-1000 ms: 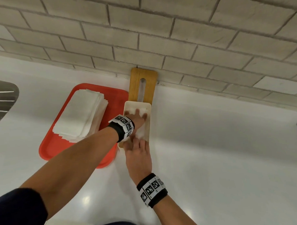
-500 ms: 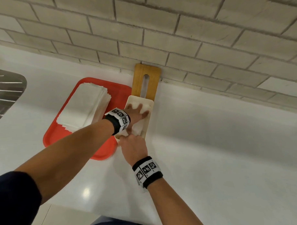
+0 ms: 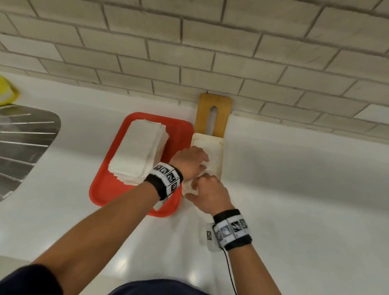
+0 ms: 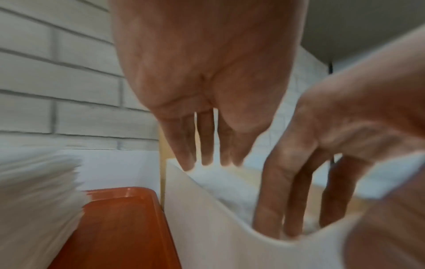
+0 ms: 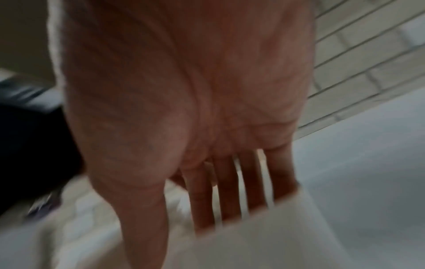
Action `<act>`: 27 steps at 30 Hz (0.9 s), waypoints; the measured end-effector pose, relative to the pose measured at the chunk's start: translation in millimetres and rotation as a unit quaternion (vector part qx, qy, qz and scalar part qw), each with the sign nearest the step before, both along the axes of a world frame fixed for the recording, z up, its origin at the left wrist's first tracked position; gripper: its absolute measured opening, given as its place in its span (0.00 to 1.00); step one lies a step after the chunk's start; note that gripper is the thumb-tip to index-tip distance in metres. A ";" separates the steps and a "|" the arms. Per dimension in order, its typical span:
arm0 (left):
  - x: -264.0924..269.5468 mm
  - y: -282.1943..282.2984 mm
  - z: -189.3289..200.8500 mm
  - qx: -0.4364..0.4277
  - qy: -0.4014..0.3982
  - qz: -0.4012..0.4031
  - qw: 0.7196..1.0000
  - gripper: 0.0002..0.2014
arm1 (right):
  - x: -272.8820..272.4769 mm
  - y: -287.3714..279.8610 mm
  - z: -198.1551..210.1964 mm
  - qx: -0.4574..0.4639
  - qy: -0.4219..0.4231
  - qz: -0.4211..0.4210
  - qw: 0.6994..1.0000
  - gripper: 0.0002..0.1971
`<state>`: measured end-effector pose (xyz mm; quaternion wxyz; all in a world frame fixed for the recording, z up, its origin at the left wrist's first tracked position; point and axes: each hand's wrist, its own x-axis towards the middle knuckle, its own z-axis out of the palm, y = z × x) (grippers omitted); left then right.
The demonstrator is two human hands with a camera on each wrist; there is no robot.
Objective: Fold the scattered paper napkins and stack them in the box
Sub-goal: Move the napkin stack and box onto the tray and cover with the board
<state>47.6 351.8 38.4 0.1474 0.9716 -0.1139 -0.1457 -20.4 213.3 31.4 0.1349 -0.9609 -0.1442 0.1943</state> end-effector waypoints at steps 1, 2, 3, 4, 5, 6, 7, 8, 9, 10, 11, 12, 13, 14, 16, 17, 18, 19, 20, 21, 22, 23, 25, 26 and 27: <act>-9.7 15.2 5.9 -0.042 -0.051 0.038 0.997 0.16 | 0.5 -0.1 11.5 0.036 0.019 -0.023 0.999 0.22; -21.6 31.9 13.5 -0.078 -0.117 0.076 0.987 0.14 | -1.2 3.2 23.0 0.073 0.012 -0.049 0.996 0.21; -31.5 50.7 19.0 -0.104 -0.185 0.116 0.970 0.12 | -3.8 9.9 31.5 0.103 -0.025 -0.074 0.992 0.18; -39.8 70.2 23.5 -0.118 -0.245 0.154 0.950 0.10 | -5.6 20.9 38.1 0.137 -0.073 -0.099 0.983 0.14; -46.3 90.0 26.6 -0.124 -0.285 0.188 0.932 0.08 | -5.4 34.9 41.0 0.183 -0.108 -0.123 0.970 0.10; -50.2 111.6 25.1 -0.119 -0.304 0.219 0.920 0.08 | -3.3 53.8 42.5 0.230 -0.124 -0.144 0.954 0.07; -51.5 129.4 22.0 -0.111 -0.304 0.245 0.914 0.09 | 0.4 71.1 40.7 0.261 -0.119 -0.159 0.945 0.06; -49.9 148.1 17.4 -0.099 -0.281 0.268 0.916 0.12 | 5.4 91.6 34.4 0.276 -0.107 -0.169 0.940 0.07; -47.6 164.5 13.3 -0.083 -0.243 0.284 0.924 0.16 | 11.0 110.9 28.4 0.276 -0.097 -0.175 0.940 0.10; -44.0 177.7 7.8 -0.068 -0.192 0.297 0.933 0.20 | 17.4 129.0 16.9 0.262 -0.093 -0.177 0.944 0.14; -41.8 187.4 5.5 -0.060 -0.134 0.313 0.938 0.22 | 23.1 146.4 4.5 0.243 -0.088 -0.180 0.949 0.18; -42.0 194.1 2.4 -0.057 -0.079 0.330 0.939 0.22 | 26.2 162.6 -6.1 0.224 -0.075 -0.178 0.955 0.24; -43.8 199.4 0.8 -0.055 -0.038 0.332 0.941 0.21 | 26.9 177.3 -15.2 0.202 -0.060 -0.168 0.963 0.29; -46.6 202.5 -1.7 -0.062 -0.047 0.318 0.945 0.19 | 27.3 190.0 -23.3 0.175 -0.055 -0.153 0.971 0.32; -53.8 203.4 -6.0 -0.065 -0.074 0.236 0.967 0.16 | 23.8 209.8 -28.3 0.126 -0.091 -0.165 0.974 0.30; -54.0 207.4 -12.6 -0.067 -0.064 0.212 0.973 0.15 | 21.5 216.9 -26.5 0.107 -0.116 -0.179 0.971 0.29; -51.5 211.1 -13.1 -0.072 -0.055 0.187 0.978 0.17 | 19.6 222.1 -24.5 0.083 -0.132 -0.185 0.970 0.28; -50.1 213.3 -17.4 -0.053 -0.074 0.162 0.983 0.19 | 16.8 226.2 -19.5 0.054 -0.139 -0.194 0.969 0.28; -52.7 212.0 -17.4 -0.036 -0.085 0.157 0.983 0.20 | 15.1 229.9 -19.6 0.033 -0.139 -0.193 0.971 0.27; -54.0 211.3 -15.4 -0.029 -0.115 0.154 0.981 0.20 | 14.1 233.7 -19.6 0.019 -0.137 -0.191 0.972 0.26; -54.1 211.1 -11.4 -0.038 -0.127 0.164 0.978 0.20 | 13.8 236.7 -20.7 0.020 -0.131 -0.189 0.973 0.25; -52.7 212.5 -13.2 -0.044 -0.121 0.183 0.975 0.19 | 13.7 239.1 -21.3 0.037 -0.119 -0.191 0.974 0.25; -53.2 215.6 -17.5 -0.075 -0.079 0.216 0.970 0.15 | 14.7 239.4 -21.6 0.107 -0.110 -0.205 0.967 0.28; -53.0 216.1 -18.4 -0.085 -0.059 0.223 0.969 0.15 | 17.3 238.1 -20.0 0.153 -0.081 -0.221 0.960 0.30; -53.3 216.7 -19.5 -0.096 -0.053 0.229 0.967 0.17 | 20.6 236.0 -16.6 0.185 -0.044 -0.245 0.951 0.31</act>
